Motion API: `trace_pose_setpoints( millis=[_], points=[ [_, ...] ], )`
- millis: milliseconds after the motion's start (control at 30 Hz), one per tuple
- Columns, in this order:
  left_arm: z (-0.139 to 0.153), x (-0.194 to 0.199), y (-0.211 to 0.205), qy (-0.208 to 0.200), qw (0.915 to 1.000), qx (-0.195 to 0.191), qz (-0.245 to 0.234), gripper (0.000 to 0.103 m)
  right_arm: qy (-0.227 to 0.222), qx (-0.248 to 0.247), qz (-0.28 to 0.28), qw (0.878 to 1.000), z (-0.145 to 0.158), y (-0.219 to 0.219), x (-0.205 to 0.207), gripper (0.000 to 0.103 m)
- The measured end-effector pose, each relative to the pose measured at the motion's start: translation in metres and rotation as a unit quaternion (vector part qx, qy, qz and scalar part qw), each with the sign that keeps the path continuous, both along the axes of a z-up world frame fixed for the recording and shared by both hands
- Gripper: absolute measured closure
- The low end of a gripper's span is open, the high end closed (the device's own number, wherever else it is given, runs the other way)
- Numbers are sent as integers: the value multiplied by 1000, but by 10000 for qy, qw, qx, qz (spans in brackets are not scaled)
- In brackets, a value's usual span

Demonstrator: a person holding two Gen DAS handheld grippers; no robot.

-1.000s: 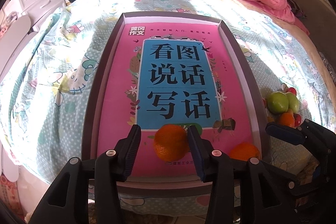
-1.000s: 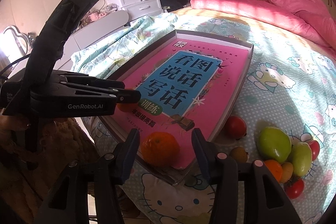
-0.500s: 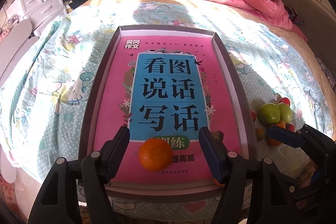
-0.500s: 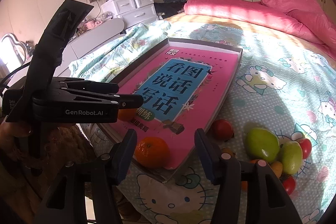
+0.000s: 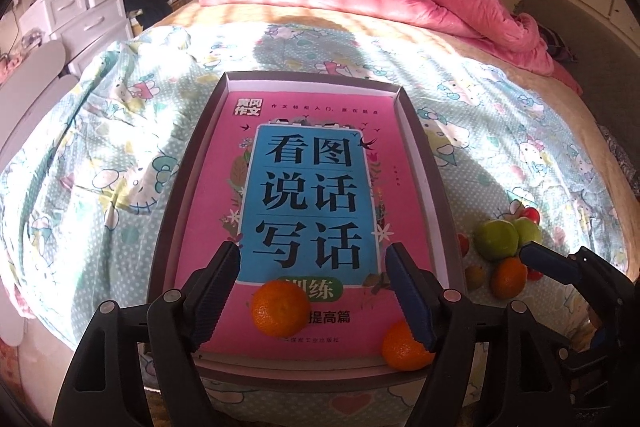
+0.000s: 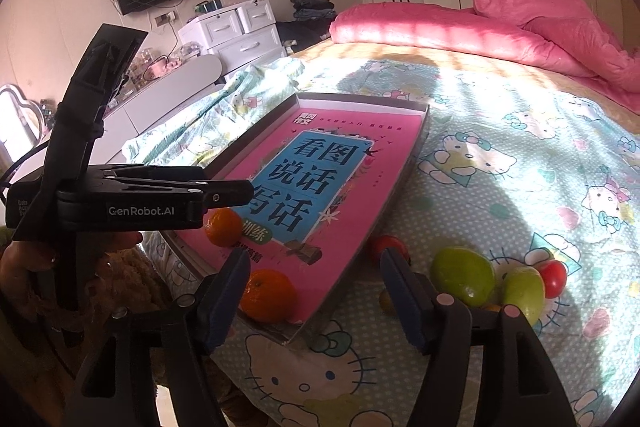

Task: Organize fruits
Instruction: 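Move both tools back to the fruit pile on the sheet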

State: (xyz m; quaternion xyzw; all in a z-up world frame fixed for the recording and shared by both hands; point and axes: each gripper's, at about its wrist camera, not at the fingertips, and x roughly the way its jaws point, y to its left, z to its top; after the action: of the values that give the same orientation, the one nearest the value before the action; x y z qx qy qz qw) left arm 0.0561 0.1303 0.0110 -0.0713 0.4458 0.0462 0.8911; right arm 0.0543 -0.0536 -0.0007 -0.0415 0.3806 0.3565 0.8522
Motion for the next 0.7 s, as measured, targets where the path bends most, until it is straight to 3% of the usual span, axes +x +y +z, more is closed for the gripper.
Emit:
trace_pose_setpoints(
  millis=[700],
  points=[
    [11, -2, -36, -167, 9986, -163, -478, 25, -103, 82, -587, 9982, 11, -42, 7, 31]
  ],
)
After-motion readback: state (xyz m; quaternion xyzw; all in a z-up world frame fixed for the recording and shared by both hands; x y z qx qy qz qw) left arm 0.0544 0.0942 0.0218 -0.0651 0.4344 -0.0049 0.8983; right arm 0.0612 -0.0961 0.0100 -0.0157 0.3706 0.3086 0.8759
